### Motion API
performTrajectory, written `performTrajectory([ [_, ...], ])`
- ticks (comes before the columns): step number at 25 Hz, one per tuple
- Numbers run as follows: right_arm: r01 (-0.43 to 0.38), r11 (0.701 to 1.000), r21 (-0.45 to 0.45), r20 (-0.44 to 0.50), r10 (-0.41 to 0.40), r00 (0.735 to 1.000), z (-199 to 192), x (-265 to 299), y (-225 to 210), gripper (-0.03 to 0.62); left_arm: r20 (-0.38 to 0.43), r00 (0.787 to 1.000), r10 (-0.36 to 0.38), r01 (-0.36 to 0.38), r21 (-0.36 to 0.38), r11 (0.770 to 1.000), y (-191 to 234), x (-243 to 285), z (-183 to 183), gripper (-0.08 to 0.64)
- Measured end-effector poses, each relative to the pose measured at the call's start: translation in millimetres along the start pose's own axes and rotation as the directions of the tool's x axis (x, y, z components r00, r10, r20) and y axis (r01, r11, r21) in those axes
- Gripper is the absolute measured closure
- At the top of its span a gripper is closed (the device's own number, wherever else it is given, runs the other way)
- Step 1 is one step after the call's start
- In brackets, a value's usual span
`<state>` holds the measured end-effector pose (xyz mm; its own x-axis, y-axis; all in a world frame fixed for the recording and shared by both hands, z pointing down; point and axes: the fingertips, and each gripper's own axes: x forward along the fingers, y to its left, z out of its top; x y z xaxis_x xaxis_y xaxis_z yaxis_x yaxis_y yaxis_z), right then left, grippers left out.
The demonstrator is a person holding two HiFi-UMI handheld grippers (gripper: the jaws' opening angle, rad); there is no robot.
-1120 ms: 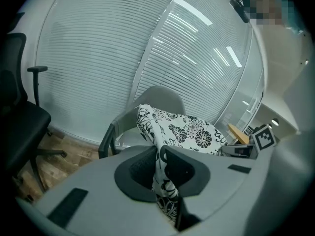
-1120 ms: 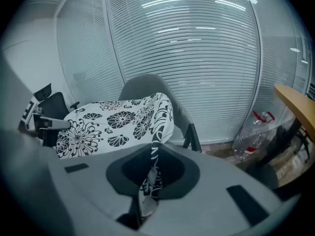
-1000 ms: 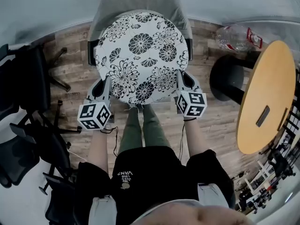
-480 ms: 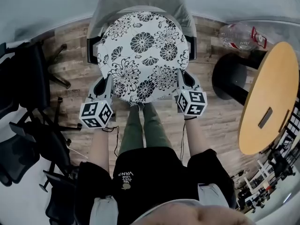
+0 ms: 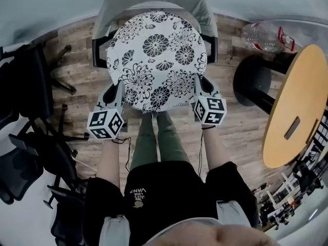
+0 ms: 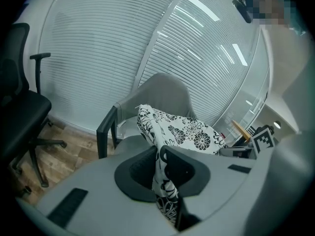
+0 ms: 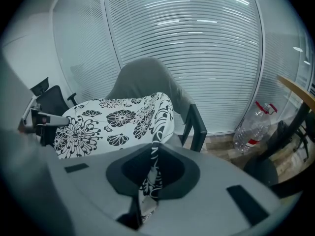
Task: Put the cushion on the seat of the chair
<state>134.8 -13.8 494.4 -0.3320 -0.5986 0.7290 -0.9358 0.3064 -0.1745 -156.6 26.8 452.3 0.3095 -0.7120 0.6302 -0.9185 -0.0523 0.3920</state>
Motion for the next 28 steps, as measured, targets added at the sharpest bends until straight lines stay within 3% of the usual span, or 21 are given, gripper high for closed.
performTrajectory([
  [17,0.023,1.0,0.013,-0.043,-0.022,0.999,-24.0,15.4,-5.1,0.558,-0.047,0.999,0.013,-0.016,-0.059,0.998,15.8,15.5,-32.2,0.517],
  [28,0.037,0.999,0.011,-0.075,-0.036,0.997,-45.4,27.4,-7.8,0.558,-0.083,0.996,0.014,-0.019,-0.06,0.998,22.3,28.0,-51.2,0.517],
])
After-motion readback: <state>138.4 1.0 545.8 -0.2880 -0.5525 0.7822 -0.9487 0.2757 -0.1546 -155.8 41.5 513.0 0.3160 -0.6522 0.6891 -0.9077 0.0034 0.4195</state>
